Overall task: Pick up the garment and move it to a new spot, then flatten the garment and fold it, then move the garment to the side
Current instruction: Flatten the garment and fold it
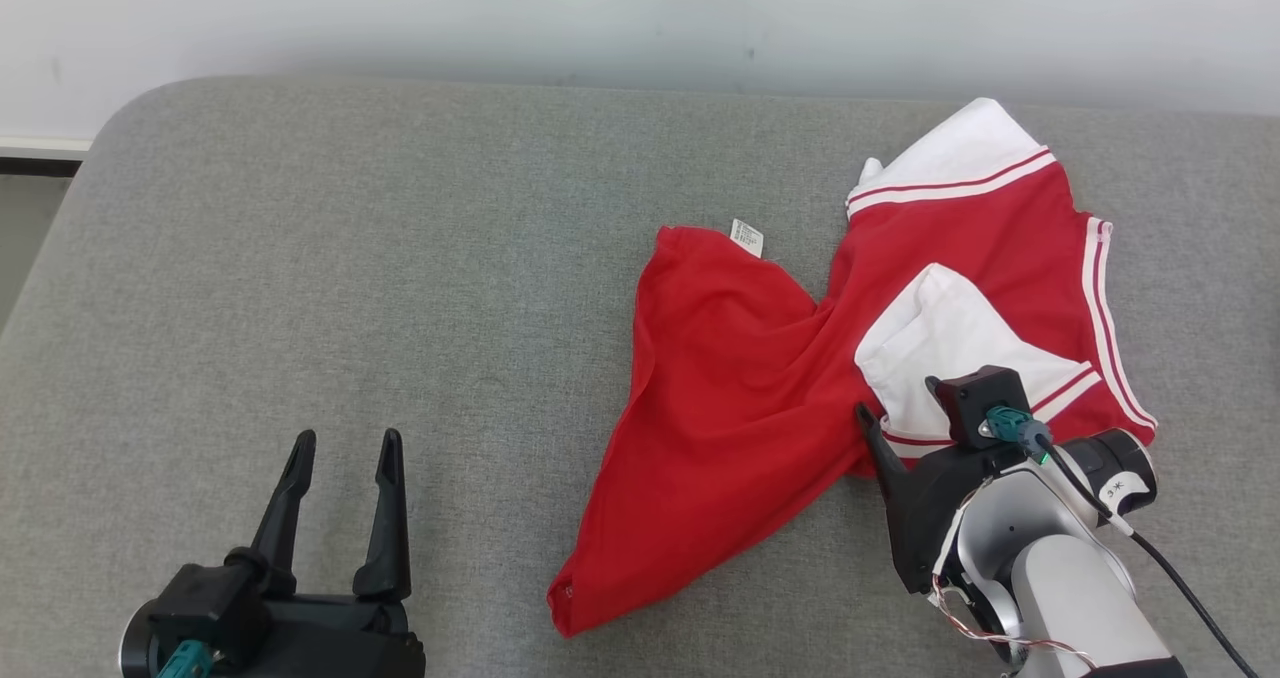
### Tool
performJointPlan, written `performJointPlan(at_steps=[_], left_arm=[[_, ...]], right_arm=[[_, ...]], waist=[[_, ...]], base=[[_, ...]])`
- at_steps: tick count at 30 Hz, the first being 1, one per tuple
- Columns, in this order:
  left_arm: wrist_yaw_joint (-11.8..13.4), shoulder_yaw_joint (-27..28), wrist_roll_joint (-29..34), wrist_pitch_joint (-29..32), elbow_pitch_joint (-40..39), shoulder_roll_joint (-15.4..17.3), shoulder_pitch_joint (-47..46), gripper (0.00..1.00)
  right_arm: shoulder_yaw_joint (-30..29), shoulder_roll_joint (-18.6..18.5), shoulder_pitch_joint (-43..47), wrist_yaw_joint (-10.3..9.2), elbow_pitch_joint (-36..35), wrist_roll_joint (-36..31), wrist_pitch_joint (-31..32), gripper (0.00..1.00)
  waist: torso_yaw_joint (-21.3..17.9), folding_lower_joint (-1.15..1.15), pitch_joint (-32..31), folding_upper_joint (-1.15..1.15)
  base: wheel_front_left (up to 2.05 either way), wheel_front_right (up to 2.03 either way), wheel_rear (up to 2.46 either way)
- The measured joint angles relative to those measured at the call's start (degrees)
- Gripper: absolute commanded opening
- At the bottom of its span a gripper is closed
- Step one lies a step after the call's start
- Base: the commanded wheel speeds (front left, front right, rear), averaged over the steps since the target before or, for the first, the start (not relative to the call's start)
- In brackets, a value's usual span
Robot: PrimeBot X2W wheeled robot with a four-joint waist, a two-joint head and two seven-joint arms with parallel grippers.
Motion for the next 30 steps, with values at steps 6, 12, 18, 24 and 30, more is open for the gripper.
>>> performJointPlan(at_steps=[6, 12, 18, 24, 30], left_arm=[[-0.2, 0.0, 0.0, 0.0, 0.2, 0.0, 0.0, 1.00], [-0.4, 0.0, -0.1, 0.0, 0.4, 0.0, -0.4, 1.00], [-0.4, 0.3, -0.1, 0.0, 0.6, 0.0, -0.5, 1.00], [-0.4, 0.5, 0.0, 0.0, 0.8, 0.0, -0.5, 1.00], [-0.4, 1.2, 0.1, 0.0, 0.7, 0.0, 0.4, 1.00]], right_arm=[[-1.1, 1.0, -1.0, 0.00, 3.5, -3.2, -0.1, 1.00], [-3.7, 2.2, -4.0, 0.00, 6.5, -4.7, -2.8, 1.00], [-5.8, 3.1, -5.5, 0.00, 9.8, -5.7, -3.1, 0.14], [-8.2, 3.7, -3.5, 0.00, 7.9, -5.0, -6.6, 0.00], [-11.1, 4.0, 7.7, 0.00, -1.5, 3.4, -11.7, 0.00]], waist=[[0.5, 0.00, 0.1, 0.00], [1.1, 0.00, 0.3, 0.00], [1.3, 0.01, 0.1, 0.00], [1.2, 0.01, -0.6, 0.01], [0.4, 0.00, -1.5, 0.00]], base=[[0.00, 0.00, 0.00], [0.00, 0.00, 0.00], [0.00, 0.00, 0.00], [0.00, 0.00, 0.00], [0.00, 0.00, 0.00]])
